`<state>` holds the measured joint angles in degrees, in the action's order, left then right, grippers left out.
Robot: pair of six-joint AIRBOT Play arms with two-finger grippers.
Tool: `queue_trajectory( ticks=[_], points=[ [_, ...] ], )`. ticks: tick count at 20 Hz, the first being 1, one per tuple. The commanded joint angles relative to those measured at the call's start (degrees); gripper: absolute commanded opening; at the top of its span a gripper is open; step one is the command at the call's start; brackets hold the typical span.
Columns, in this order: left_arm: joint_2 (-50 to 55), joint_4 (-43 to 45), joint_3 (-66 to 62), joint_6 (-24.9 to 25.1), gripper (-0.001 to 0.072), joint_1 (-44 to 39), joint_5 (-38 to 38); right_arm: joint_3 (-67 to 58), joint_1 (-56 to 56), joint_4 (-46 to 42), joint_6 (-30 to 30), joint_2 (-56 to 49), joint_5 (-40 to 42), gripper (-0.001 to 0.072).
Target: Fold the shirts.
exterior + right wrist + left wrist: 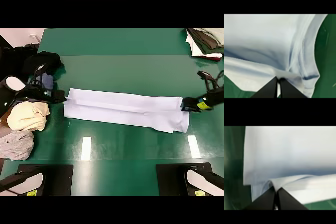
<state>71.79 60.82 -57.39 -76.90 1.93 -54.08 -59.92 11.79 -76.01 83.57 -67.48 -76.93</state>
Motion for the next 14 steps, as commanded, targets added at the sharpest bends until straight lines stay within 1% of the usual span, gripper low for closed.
queue_trajectory(
  ticks=[1, 2, 3, 5, 8, 9, 10, 11, 12, 13, 14],
  points=[
    [4.7, -0.3, -3.8, -3.9, 0.0481, 0.1, 8.2, -5.6, -1.3, 2.7, 3.4, -8.0, 6.3, 0.0269],
    [4.9, -0.3, -5.0, -5.9, 0.061, 0.1, 9.3, -7.6, -0.6, 6.2, 3.3, -9.9, 6.2, 0.0422],
    [5.0, -0.4, -6.6, -5.7, 0.0613, 0.1, 9.3, -9.6, 0.6, 10.4, 2.4, -11.4, 5.2, 0.0452],
    [5.0, -0.4, -9.7, -5.6, 0.0613, 0.1, 5.1, -11.9, 3.1, 17.0, -1.5, -12.6, 1.6, 0.0452],
    [5.0, -0.4, -11.1, -5.1, 0.0612, 0.1, -3.0, -10.2, 8.0, 17.8, -6.0, -10.6, -3.3, 0.0452],
    [5.0, -0.4, -11.1, -5.1, 0.0596, 0.1, -5.3, -8.1, 9.9, 17.8, -7.6, -9.2, -3.3, 0.0451],
    [5.0, -0.4, -11.1, -5.1, 0.0388, 0.1, -6.7, -5.7, 12.0, 17.9, -9.0, -7.8, -2.8, 0.0452],
    [5.0, -0.4, -11.1, -4.7, 0.0131, 0.1, -7.7, -3.5, 13.9, 17.9, -10.5, -6.7, -2.4, 0.0452],
    [5.0, -0.5, -11.1, -3.6, 0.0025, -0.1, -7.9, -1.4, 16.1, 18.1, -12.4, -6.0, -2.2, 0.0511],
    [5.0, -0.4, -11.1, -3.5, 0.0022, -0.3, -8.0, 0.5, 18.2, 18.0, -13.6, -6.1, -2.4, 0.063],
    [5.0, -0.7, -11.1, -3.5, 0.0022, -0.8, -8.0, 1.8, 19.6, 18.1, -14.3, -6.9, -3.1, 0.0656]
  ],
)
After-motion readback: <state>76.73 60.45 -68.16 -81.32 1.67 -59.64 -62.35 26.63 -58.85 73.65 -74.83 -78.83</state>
